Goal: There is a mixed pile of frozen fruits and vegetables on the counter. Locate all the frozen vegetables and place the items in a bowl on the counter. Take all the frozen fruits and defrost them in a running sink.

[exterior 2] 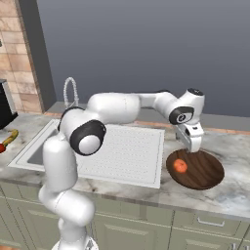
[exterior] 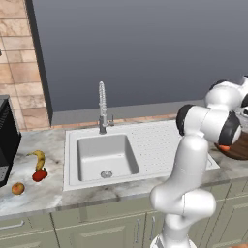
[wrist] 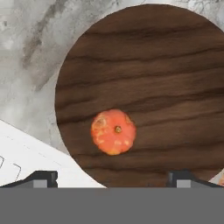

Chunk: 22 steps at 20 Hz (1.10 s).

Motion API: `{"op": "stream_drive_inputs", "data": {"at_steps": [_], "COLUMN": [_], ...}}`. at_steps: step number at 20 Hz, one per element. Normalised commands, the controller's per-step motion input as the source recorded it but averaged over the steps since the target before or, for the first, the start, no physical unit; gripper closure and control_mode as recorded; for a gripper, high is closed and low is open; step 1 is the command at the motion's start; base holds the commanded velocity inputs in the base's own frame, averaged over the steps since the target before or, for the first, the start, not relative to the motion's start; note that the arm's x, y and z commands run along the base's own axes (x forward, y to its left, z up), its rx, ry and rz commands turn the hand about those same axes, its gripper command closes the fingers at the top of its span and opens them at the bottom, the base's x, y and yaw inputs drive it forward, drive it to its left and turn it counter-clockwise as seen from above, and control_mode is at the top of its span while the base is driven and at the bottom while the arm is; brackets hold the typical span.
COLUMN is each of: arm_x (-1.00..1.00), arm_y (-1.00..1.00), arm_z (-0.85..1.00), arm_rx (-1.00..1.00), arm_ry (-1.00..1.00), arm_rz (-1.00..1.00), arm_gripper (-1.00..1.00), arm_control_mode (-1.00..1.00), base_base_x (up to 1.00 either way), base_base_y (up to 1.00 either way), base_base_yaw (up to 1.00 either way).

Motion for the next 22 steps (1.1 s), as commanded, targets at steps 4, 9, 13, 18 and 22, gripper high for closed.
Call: {"op": "stream_drive_inputs", "data": {"at_steps": [4, 9, 13, 18, 22], "arm_x": [0.0, -0.06, -0.13, -0.17, -0.2], "arm_y": [0.79, 0.79, 0.75, 0.72, 0.67], "arm_z": [0.22, 0.14, 0.22, 0.24, 0.26], "arm_rx": [0.0, -0.01, 0.0, 0.0, 0.0], "arm_ry": [0.0, 0.01, 0.0, 0.0, 0.0], "arm_rz": [0.03, 0.09, 0.09, 0.08, 0.09], "arm_gripper": [-1.0, -1.0, -1.0, -1.0, -1.0], "arm_control_mode": [-1.0, -1.0, -1.0, -1.0, -1.0], "base_base_x": [0.0, 0.0, 0.0, 0.0, 0.0], "base_base_y": [0.0, 0.0, 0.0, 0.0, 0.0], "base_base_yaw": [0.0, 0.0, 0.0, 0.0, 0.0]}}
